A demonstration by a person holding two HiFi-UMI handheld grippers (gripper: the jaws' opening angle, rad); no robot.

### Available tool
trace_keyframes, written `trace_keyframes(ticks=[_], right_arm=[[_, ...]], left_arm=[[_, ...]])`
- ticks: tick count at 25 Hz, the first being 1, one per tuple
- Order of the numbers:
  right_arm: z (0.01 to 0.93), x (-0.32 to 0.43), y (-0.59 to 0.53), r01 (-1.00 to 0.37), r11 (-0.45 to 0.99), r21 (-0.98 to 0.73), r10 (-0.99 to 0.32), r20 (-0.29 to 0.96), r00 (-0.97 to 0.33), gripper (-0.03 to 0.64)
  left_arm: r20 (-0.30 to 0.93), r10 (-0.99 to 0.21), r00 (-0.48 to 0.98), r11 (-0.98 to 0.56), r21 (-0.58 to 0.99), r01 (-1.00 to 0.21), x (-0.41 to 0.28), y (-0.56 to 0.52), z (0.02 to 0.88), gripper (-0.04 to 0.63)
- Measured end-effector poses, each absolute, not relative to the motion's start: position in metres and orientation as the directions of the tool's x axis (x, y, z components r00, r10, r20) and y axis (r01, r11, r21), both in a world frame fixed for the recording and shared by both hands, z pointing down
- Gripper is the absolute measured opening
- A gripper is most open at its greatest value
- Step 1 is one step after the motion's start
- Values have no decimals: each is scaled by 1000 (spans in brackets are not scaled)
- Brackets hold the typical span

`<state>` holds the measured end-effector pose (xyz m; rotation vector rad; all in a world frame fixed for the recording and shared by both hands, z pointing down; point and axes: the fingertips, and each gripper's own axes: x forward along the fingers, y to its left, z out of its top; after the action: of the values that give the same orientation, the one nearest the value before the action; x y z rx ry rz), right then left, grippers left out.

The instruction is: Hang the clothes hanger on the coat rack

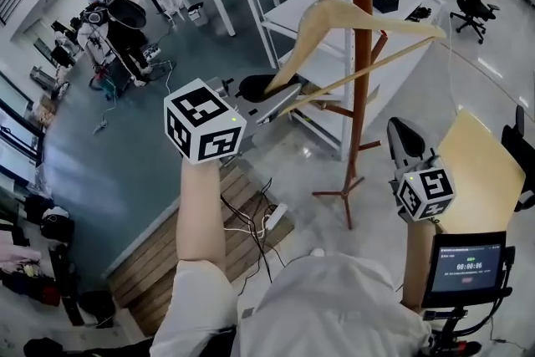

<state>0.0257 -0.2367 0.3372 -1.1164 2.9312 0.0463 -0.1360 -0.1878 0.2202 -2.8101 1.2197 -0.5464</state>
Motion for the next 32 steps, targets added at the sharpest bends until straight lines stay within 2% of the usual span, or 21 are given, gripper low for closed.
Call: trace_keyframes(ticks=[18,32], right_arm=[[352,30,-241,-733,680,26,-733,16,-680,12],[354,32,-244,-759,650,30,-760,30,-650,12]], left_arm=[[311,-591,744,-800,-108,-590,-127,-209,246,34],[310,-540,783,-836,-89,-542,-122,-223,256,34]])
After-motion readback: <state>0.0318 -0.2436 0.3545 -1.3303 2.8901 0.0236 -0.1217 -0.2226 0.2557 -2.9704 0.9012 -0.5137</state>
